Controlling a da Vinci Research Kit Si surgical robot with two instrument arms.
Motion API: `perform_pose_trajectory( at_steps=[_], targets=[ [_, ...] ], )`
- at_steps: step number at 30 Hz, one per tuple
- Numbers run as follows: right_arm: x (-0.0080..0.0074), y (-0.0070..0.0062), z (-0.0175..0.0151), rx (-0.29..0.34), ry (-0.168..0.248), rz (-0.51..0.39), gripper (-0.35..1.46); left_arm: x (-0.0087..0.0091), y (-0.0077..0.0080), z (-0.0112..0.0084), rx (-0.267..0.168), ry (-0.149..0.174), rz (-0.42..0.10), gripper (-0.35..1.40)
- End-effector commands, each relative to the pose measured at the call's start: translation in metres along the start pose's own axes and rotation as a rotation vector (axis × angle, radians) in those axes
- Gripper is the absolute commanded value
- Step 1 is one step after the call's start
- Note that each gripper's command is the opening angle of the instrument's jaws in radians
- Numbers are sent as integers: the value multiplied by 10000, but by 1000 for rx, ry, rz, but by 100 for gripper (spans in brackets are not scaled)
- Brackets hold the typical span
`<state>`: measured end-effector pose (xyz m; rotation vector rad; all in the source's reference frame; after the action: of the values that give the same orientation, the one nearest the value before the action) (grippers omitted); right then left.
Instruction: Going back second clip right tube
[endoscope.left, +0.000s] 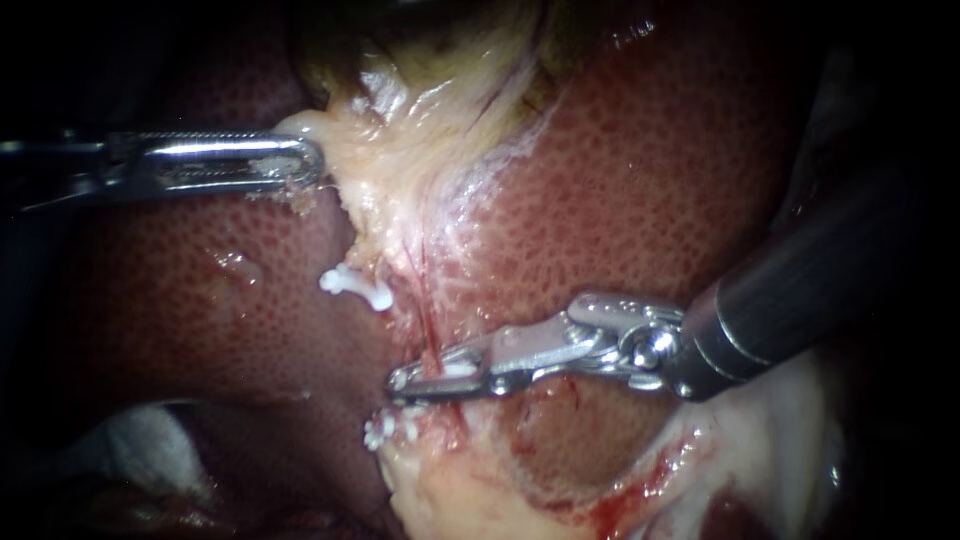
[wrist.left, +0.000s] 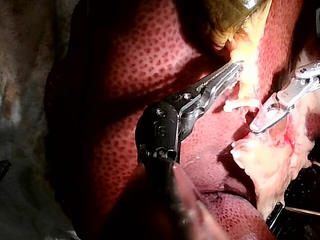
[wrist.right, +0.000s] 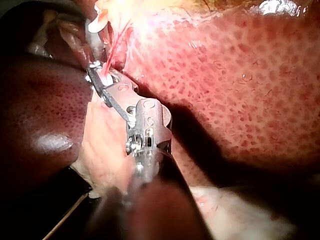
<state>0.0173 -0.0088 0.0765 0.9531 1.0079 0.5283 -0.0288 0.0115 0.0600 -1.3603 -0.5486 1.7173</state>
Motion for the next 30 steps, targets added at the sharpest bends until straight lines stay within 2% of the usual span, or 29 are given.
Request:
perform_pose_trajectory(
  at_steps=[1, 8, 9, 12, 14, 24, 30],
  targets=[
    [0, 0, 0, 0, 0, 0, -35, 0, 0, 0, 0, 0, 0, -35],
    [-1, -4, 0, 0, -7, -2, -35, -1, 0, 0, 0, 0, 0, -35],
    [-1, -6, 0, -17, 1, -2, -25, -1, 0, 0, 0, 0, 0, -35],
    [2, -5, 1, -58, 10, -69, 28, -1, 0, 0, 0, 0, 1, -35],
    [4, -4, 0, -81, 22, -85, 38, -1, 0, 0, 0, 0, 1, -35],
    [7, 9, -10, -141, 36, -155, 49, -2, 1, 0, 1, 0, 1, -35],
    [10, 4, -34, -135, 33, -171, 49, -3, 1, 0, 1, 0, 1, -35]
  ],
)
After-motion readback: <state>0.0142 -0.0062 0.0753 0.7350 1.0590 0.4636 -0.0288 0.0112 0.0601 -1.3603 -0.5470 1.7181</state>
